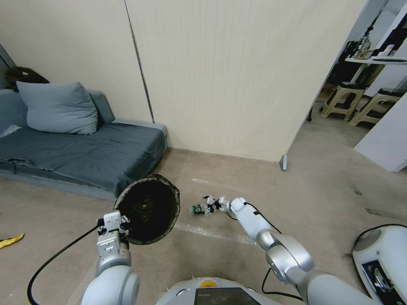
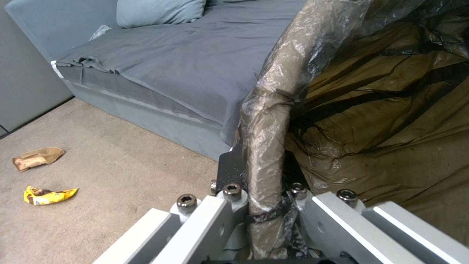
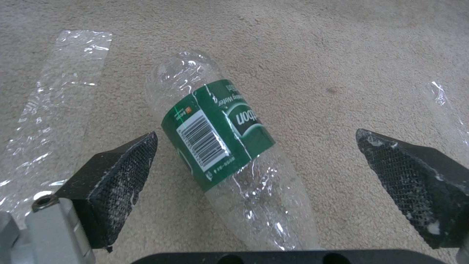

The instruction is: Pick up the trash bin, then pick up the garbage from the floor and place it into the trash bin.

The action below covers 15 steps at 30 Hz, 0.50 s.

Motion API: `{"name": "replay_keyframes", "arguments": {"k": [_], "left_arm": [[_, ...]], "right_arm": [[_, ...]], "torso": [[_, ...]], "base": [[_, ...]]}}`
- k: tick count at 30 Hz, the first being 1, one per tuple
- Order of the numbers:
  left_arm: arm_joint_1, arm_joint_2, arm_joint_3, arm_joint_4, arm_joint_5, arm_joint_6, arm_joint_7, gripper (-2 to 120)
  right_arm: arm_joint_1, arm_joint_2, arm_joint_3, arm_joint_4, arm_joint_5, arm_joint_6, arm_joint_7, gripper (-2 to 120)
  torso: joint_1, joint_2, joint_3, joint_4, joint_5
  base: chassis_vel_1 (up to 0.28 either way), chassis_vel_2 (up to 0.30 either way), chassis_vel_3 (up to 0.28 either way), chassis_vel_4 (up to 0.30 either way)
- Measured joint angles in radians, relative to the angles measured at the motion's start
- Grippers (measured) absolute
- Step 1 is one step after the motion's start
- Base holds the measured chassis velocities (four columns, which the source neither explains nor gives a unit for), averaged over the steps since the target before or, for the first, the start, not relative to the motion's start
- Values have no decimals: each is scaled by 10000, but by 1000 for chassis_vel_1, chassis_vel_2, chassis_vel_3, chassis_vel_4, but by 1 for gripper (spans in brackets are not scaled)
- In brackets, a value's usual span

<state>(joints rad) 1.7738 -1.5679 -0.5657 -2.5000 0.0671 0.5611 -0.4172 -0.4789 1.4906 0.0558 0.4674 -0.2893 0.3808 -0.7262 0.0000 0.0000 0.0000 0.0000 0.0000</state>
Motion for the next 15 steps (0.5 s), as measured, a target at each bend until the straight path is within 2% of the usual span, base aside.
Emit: {"name": "replay_keyframes", "arguments": {"k": [15], "left_arm": [[167, -80, 45, 0, 161, -71, -1, 0]], "right_arm": [[-35, 193, -150, -127, 47, -92, 223, 100]], "torso": [[0, 0, 0, 1, 0]], "base": [[0, 0, 0, 0]]}}
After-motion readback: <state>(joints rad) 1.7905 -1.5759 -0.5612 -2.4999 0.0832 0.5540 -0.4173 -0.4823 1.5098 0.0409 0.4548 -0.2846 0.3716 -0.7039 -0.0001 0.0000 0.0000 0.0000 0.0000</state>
